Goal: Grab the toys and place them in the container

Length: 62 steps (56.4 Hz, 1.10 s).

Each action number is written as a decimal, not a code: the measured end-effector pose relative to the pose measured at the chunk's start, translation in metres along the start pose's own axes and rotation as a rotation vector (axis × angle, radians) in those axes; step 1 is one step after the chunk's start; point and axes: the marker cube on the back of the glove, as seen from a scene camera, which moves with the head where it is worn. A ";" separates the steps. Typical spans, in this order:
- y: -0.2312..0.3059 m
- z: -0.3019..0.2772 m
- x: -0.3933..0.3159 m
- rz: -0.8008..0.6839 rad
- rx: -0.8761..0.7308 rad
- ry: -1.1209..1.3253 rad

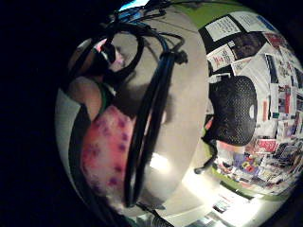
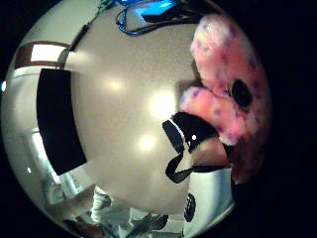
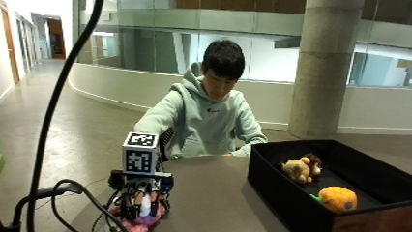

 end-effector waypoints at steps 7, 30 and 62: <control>-0.003 0.003 -0.005 -0.021 0.056 0.019; 0.011 -0.016 -0.041 -0.140 -0.053 -0.213; 0.089 -0.219 -0.201 -0.318 0.137 -0.371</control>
